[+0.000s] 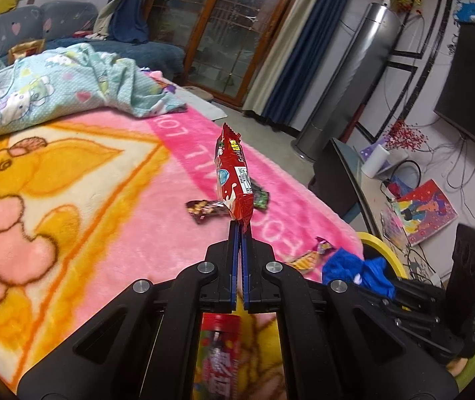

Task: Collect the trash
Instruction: 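Carry the blue glove and red wrapper with both tools over the yellow bin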

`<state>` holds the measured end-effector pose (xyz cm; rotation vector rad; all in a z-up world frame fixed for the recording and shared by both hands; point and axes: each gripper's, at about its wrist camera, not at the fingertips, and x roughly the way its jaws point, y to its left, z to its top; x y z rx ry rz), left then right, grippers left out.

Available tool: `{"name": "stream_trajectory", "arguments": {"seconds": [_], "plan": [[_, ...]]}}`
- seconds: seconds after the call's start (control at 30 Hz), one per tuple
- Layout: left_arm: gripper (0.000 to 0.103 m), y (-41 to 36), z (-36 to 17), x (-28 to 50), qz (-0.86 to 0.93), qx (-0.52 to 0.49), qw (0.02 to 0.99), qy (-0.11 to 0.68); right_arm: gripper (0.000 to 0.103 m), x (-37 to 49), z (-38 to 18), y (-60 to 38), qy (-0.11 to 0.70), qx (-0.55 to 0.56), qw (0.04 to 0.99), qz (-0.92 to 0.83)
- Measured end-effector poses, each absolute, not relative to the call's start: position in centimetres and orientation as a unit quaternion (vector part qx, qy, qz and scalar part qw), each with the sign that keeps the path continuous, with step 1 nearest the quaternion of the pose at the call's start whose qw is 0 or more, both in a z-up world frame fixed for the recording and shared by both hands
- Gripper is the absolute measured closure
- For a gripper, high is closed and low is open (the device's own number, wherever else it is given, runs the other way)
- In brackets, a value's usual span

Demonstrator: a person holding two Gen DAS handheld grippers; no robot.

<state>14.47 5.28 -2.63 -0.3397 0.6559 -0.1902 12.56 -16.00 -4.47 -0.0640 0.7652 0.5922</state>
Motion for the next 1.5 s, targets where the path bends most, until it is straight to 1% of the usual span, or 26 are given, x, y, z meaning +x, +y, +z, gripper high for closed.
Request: {"name": "stream_trajectory", "arguments": {"seconds": [0.97, 1.5], "plan": [[0.103, -2.8, -0.7, 13.0, -0.19, -0.111, 0.925, 0.309, 0.086, 14.0, -1.0, -24.7, 0.324, 0.022, 0.925, 0.197], [0.103, -8.5, -1.3, 12.5, -0.25, -0.078, 0.91, 0.323, 0.086, 15.0, -0.2, -31.0, 0.309, 0.058, 0.94, 0.132]]}}
